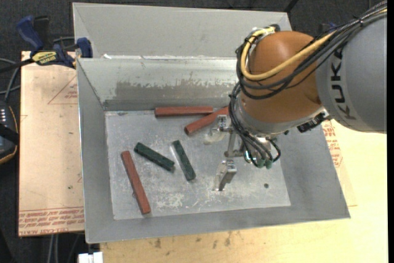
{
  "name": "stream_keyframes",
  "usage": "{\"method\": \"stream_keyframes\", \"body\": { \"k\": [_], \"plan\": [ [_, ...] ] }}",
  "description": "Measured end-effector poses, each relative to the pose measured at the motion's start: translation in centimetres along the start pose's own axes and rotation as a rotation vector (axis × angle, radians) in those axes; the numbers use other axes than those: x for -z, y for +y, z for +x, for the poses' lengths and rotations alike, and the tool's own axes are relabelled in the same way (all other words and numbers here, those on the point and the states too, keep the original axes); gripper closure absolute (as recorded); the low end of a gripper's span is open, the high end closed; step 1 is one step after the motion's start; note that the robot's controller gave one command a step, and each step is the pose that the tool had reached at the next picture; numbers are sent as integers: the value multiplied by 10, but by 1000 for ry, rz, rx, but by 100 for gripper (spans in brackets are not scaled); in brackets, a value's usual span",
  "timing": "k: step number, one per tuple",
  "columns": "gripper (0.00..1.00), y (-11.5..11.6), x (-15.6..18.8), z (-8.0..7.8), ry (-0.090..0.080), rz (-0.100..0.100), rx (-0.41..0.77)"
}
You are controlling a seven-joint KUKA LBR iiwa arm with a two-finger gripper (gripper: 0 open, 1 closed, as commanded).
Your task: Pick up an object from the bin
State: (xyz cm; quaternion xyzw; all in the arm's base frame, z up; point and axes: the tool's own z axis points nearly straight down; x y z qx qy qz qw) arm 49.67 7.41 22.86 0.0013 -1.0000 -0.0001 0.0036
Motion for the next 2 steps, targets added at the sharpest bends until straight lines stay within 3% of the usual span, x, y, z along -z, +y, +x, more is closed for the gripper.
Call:
{"method": "stream_keyframes", "body": {
  "k": [1,2],
  "plan": [
    [0,0,3,-1,-7,-1,-2],
    [0,18,-26,-22,-13,0,78]
  ]
}}
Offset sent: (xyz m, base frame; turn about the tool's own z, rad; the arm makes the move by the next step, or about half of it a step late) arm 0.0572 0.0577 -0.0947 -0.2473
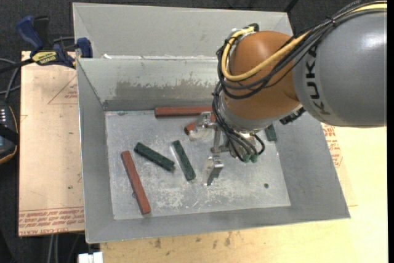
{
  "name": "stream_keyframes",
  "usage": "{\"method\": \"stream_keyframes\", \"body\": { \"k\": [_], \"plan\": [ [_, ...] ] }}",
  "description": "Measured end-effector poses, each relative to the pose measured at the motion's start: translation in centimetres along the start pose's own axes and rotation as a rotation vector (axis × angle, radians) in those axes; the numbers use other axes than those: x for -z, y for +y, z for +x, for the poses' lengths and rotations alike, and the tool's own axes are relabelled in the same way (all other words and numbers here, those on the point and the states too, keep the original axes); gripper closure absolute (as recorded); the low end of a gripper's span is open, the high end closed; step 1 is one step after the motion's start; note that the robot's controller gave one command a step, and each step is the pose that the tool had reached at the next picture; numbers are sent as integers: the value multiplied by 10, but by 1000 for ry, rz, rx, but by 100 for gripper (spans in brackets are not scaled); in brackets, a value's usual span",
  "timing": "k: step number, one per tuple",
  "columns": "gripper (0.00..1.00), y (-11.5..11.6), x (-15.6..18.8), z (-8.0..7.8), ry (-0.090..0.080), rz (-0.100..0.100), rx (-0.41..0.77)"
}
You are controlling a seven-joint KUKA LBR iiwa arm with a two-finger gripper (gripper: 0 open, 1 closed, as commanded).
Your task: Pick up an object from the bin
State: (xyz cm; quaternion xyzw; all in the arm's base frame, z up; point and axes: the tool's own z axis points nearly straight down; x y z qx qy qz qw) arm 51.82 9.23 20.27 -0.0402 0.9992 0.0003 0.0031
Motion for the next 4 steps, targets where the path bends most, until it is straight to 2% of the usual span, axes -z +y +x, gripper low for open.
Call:
{"method": "stream_keyframes", "body": {
  "k": [1,2,3,4],
  "plan": [
    [0,21,-41,-19,7,-2,96],
    [0,26,-89,-14,3,-2,-2],
    [100,56,-123,-71,-11,-5,69],
    [100,56,-123,-71,-11,-5,69]
  ]
}}
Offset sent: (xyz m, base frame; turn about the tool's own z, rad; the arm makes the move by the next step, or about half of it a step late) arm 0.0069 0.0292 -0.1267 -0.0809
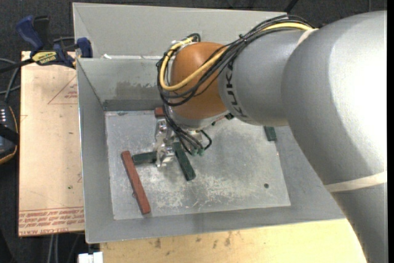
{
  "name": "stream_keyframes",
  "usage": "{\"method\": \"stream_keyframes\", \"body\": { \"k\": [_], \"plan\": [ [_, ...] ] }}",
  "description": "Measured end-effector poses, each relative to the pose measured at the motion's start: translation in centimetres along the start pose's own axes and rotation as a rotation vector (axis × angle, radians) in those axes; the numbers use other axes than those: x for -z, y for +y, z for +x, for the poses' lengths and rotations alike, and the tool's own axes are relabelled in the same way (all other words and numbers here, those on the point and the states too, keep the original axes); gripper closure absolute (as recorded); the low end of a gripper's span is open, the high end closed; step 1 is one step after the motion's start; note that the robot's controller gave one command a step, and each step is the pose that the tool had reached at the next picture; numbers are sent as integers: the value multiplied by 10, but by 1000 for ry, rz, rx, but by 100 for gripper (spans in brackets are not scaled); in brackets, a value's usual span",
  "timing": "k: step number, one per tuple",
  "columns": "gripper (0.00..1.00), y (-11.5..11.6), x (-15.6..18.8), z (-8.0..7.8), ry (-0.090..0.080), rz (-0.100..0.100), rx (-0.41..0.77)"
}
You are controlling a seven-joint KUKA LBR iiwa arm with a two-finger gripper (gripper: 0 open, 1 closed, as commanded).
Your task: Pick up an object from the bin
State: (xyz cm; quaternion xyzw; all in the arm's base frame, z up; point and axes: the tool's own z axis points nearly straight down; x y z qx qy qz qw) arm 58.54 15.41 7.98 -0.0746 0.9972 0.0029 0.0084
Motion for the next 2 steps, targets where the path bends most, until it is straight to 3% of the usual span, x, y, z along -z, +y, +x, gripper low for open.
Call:
{"method": "stream_keyframes", "body": {
  "k": [1,2],
  "plan": [
    [100,0,0,0,0,0,0],
    [100,-21,151,15,10,3,79]
  ]
}}
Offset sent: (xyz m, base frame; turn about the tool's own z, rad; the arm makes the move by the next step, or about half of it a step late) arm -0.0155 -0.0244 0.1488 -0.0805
